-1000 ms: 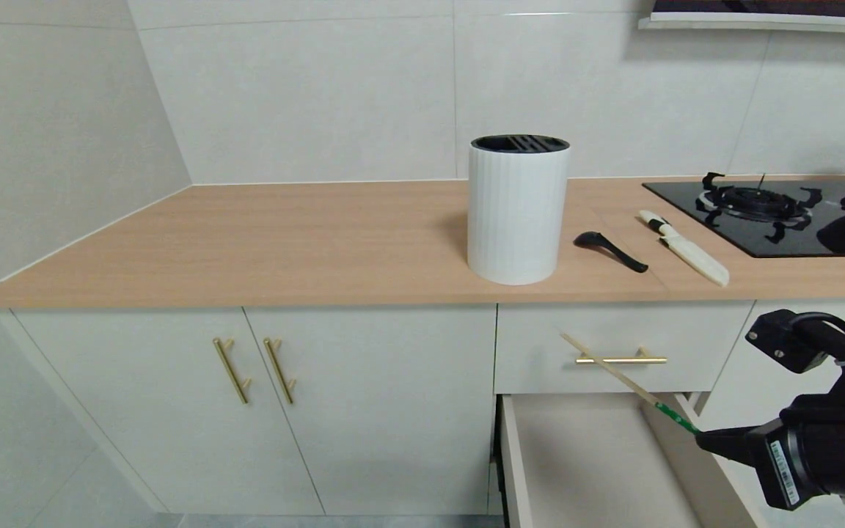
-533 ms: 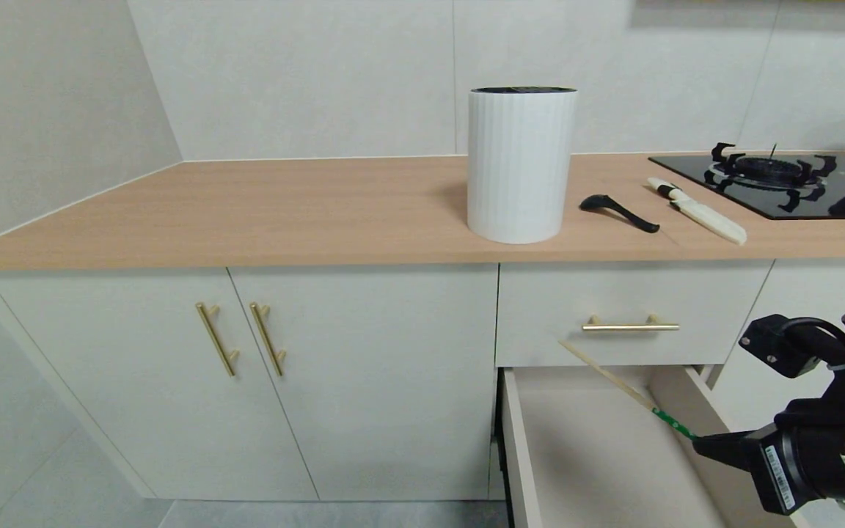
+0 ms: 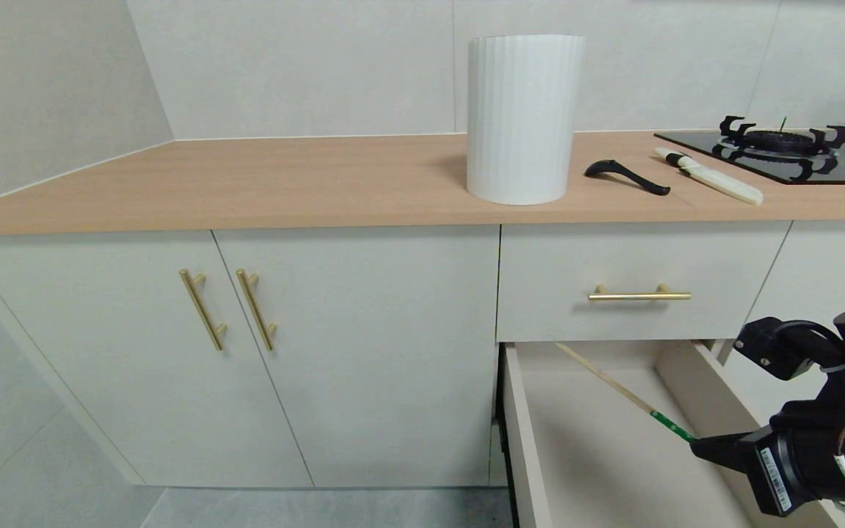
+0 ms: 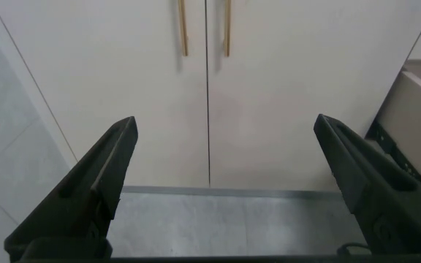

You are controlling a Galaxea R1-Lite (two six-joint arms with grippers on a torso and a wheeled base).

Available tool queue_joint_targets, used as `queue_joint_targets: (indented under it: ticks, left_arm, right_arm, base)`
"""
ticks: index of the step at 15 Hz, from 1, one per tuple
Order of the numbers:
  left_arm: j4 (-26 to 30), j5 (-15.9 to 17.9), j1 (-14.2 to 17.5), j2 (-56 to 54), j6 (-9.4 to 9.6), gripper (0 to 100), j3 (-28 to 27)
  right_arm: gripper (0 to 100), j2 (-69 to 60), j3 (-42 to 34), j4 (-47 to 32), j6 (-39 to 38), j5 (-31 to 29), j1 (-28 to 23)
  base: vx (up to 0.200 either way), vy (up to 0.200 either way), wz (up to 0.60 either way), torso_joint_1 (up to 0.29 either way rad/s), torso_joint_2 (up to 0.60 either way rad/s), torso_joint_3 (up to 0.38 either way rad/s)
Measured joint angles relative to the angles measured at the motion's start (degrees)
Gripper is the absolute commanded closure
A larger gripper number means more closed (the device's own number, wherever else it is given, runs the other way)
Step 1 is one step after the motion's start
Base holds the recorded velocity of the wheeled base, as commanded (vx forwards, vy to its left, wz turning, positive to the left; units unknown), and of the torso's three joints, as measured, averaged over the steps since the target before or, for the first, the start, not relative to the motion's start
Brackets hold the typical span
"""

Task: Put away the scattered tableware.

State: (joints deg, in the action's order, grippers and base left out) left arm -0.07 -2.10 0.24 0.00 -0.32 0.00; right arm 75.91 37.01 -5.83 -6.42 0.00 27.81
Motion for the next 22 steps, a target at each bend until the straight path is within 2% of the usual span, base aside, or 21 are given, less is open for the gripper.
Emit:
queue_joint_targets:
  ticks: [7, 11, 14, 17, 22]
  left_arm:
    - [0.00, 0.00, 0.00, 0.00, 0.00, 0, 0.00]
    - [0.00, 0.00, -0.02, 0.00, 0.00, 0, 0.00]
    - [0.00, 0.00, 0.00, 0.00, -0.01, 0, 0.00]
    - [0.00, 0.00, 0.00, 0.00, 0.00, 0, 0.00]
    - [0.00, 0.00, -0.04, 0.00, 0.00, 0, 0.00]
  right_arm:
    - [100, 6.75, -0.27, 2.11, 0.11, -0.27, -0.05]
    - [100, 17.40, 1.77, 4.39, -4.52, -0.44, -0.11]
    - [100, 26.32, 2.89, 11.87, -9.45, -0.87, -0.16]
    - [100, 34.21, 3.12, 23.50, -15.21, -5.08, -0.16]
    - [100, 43.02, 2.89, 26.25, -16.32, -6.21, 0.00]
  base:
    - [0.000, 0.000, 0.00, 0.000, 0.00, 0.000]
    - [0.000, 0.000, 0.00, 0.000, 0.00, 0.000]
    - [0.000, 0.000, 0.00, 0.000, 0.00, 0.000]
    - [0.000, 0.000, 0.00, 0.000, 0.00, 0.000]
    - [0.000, 0.000, 0.00, 0.000, 0.00, 0.000]
